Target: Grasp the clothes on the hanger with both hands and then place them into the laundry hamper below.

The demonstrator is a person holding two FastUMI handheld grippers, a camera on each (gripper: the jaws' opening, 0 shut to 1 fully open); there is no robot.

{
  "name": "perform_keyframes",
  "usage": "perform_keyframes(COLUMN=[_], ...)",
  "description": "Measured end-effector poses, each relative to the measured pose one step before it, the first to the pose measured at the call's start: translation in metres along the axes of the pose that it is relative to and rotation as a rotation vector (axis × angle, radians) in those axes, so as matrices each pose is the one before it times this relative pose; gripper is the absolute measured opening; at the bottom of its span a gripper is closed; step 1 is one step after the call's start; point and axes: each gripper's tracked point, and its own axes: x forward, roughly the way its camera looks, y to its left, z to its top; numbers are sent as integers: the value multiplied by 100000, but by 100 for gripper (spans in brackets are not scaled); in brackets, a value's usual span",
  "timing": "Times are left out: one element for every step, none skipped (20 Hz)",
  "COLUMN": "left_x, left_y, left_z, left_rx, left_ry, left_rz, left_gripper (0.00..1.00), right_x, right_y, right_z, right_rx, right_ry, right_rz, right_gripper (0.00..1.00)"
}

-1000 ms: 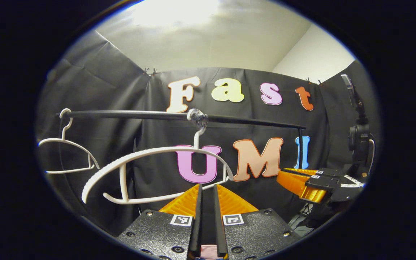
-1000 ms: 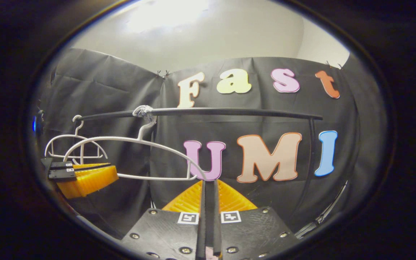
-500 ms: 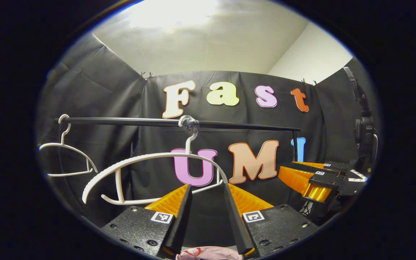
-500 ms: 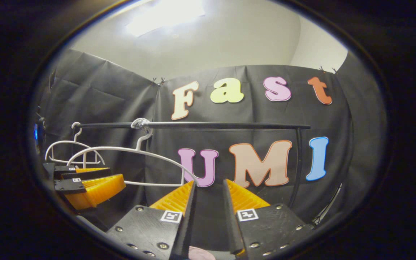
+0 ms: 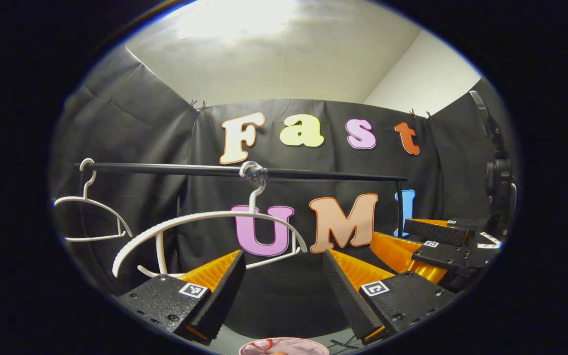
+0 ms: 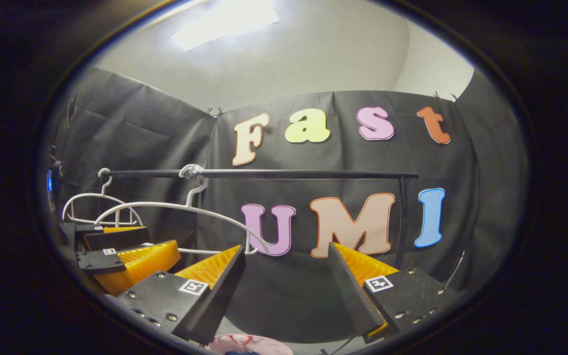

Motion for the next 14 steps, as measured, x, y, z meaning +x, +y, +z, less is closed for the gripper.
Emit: perform_keyframes(left_x=[-5, -65, -8, -45, -8, 55, -79, 57, -9, 36, -16, 59, -78, -8], left_y=[28, 7, 60, 62, 95, 27, 51, 46, 71, 50, 76, -24, -2, -72], left_z=[34, 7, 12, 112, 14, 121, -71, -72, -171, -113, -147, -63, -154, -56], left_rx=[195, 126, 2, -45, -91, -108, -165, -133, -22, 79, 168, 72, 54, 11], left_ry=[-72, -289, -272, -191, -480, -156, -23, 285, 418, 472, 409, 374, 407, 232], left_rz=[314, 175, 282, 233, 246, 160, 86, 30, 30, 92, 99, -50, -115, -164], left_gripper=[97, 97, 97, 97, 97, 97, 97, 97, 97, 97, 97, 97, 97, 97], right_x=[53, -67, -79, -129, 59, 102, -38, -4, 33, 13, 14, -45, -6, -50], right_y=[95, 68, 95, 144, 66, 71, 54, 38, 66, 22, 46, 67, 91, -67], right_z=[115, 181, 203, 39, -18, 19, -42, 27, -84, -15, -166, -93, -69, 64], right_rx=[-169, -251, -68, 131, 167, 141, 130, -2, -138, -100, 10, 117, 84, -39], right_ry=[-474, -861, -660, -443, -262, -60, 64, 51, 57, 117, 260, 435, 197, -39], right_rz=[100, 136, 274, 203, 215, 215, 76, -16, -49, -169, 53, 90, 58, -183], right_gripper=[100, 100, 100, 100, 100, 96, 96, 100, 96, 96, 100, 100, 100, 96])
